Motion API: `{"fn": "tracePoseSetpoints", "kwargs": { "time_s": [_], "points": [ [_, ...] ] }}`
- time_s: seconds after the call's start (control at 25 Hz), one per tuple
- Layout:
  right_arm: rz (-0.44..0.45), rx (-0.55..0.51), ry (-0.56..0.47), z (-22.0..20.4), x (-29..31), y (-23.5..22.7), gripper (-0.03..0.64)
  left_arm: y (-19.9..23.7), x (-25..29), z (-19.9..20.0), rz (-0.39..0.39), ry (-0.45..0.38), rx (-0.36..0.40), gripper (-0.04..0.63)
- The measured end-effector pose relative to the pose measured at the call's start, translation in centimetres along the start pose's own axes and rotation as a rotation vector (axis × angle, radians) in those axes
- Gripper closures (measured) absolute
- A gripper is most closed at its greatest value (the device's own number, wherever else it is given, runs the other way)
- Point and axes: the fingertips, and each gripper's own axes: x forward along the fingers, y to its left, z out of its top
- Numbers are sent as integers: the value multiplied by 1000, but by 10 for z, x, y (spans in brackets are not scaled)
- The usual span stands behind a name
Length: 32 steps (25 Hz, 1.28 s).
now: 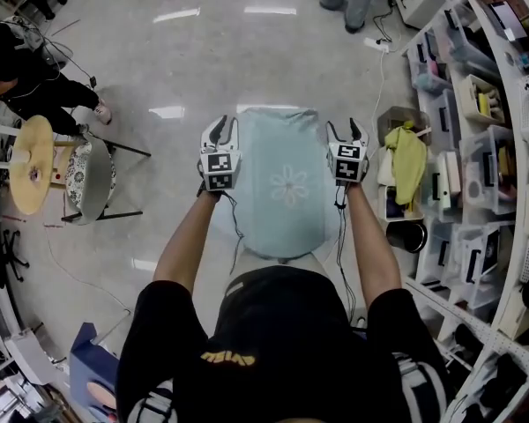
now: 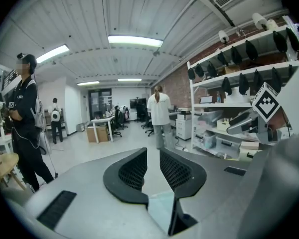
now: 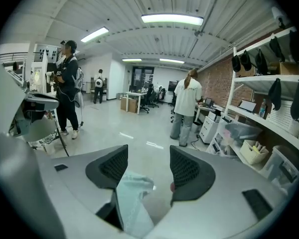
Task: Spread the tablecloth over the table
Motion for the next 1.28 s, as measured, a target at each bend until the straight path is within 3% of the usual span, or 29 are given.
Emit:
{"fn": "tracePoseSetpoints", "kwargs": {
  "time_s": [0.52,0.76,1.04,1.28],
  "points": [
    [11,111,-210,52,-98,27,494,-32,-77,71,-22,-221,-20,542],
    [13,73,-354,78,-144,35,609,-48,-119,111,-52,-362,-6,577],
    [42,74,-429,94,-185,45,616,-59,-149,119,-93,-375,-15,578],
    [43,79,-431,92,-197,47,617,-67,-156,119,-117,-374,-24,578]
  ]
}}
